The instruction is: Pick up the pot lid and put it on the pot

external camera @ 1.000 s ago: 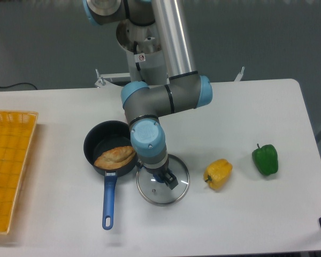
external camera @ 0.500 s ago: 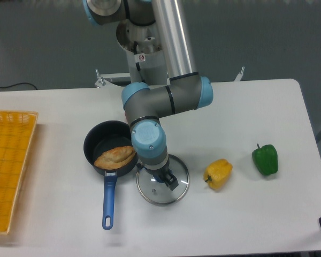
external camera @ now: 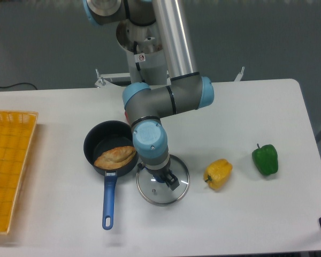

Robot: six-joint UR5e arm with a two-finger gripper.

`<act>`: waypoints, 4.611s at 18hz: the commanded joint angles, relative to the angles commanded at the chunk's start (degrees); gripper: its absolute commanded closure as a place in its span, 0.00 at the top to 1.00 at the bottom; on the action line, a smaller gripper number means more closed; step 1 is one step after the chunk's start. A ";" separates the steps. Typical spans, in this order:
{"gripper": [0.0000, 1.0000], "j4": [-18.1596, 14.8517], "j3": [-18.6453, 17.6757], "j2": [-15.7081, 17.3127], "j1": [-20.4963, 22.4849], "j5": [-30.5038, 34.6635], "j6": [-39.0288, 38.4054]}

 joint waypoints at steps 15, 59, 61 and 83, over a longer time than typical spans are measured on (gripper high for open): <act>0.41 -6.57 5.70 0.96 1.31 -2.27 0.09; 0.41 -13.36 -2.37 15.56 -11.43 -5.54 -8.35; 0.41 -13.36 -1.93 15.47 -11.42 -5.36 -8.09; 0.41 -13.45 -1.05 15.47 -8.96 -5.27 -5.10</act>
